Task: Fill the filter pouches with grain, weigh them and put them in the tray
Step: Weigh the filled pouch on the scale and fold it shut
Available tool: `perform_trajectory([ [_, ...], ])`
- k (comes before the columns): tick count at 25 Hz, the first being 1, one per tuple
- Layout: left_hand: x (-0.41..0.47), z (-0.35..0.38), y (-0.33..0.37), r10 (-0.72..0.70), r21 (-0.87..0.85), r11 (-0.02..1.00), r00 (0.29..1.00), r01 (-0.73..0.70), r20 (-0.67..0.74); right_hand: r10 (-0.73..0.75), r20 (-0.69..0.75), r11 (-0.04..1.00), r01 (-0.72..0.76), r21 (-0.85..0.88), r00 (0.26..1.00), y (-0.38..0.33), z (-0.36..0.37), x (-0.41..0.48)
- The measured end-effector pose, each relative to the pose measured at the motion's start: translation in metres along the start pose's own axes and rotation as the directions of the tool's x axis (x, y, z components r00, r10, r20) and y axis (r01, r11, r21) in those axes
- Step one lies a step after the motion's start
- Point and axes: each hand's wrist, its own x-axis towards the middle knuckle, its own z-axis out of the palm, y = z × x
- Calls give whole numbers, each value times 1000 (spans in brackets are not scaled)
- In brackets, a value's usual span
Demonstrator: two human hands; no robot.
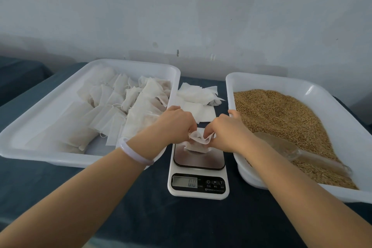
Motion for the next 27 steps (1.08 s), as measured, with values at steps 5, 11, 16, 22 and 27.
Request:
perform_trajectory([
  [5, 4, 3, -2, -6, 22, 1000, 1000, 5, 15, 30, 43, 997, -27, -68, 999, -6, -1, 5],
  [11, 2, 5, 0, 6, -4, 1000, 999, -7, -35, 30, 3, 997, -30, -67, 1000, -6, 3, 3],
  [16, -2, 5, -3, 0, -82, 997, 998, -6, -65, 52, -28, 994, -49, 99, 998, 0, -1, 2],
  [22, -6, 3, -6, -58, -296, 955, 992, 22, -113, 76, -107, 956, -42, 290, 991, 2, -2, -3],
  [27, -6, 4, -7, -75, -332, 943, 989, 29, -125, 76, -117, 949, -36, 314, 990, 3, 0, -3],
])
